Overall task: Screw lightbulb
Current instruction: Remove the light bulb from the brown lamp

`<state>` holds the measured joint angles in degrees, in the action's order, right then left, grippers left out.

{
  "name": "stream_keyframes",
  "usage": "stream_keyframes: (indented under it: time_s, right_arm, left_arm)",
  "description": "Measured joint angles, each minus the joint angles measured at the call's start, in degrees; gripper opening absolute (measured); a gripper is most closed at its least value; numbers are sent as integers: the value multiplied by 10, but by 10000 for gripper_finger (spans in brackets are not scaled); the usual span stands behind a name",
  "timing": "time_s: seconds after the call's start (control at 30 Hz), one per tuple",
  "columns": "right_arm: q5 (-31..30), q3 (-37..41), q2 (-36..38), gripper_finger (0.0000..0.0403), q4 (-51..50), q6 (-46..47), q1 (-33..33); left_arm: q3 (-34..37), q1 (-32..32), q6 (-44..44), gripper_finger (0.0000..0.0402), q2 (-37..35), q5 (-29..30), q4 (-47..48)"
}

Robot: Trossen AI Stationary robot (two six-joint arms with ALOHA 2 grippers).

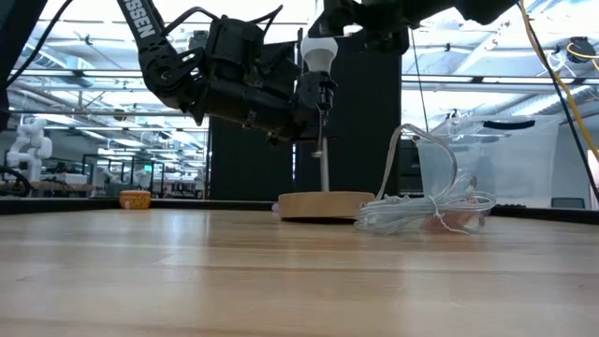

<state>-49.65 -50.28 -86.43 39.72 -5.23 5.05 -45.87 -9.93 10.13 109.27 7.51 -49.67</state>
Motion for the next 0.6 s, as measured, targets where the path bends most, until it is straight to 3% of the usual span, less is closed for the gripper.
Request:
stream_keyframes:
  time_s: [0.3, 0.6]
  right_arm:
    - [51, 0, 0, 341, -3, 32, -24]
    - [113, 0, 0, 337, -13, 0, -41]
  left_arm:
    - [0, 3, -3, 31, 0, 2, 0]
    - [0, 4, -9, 31, 0, -1, 0]
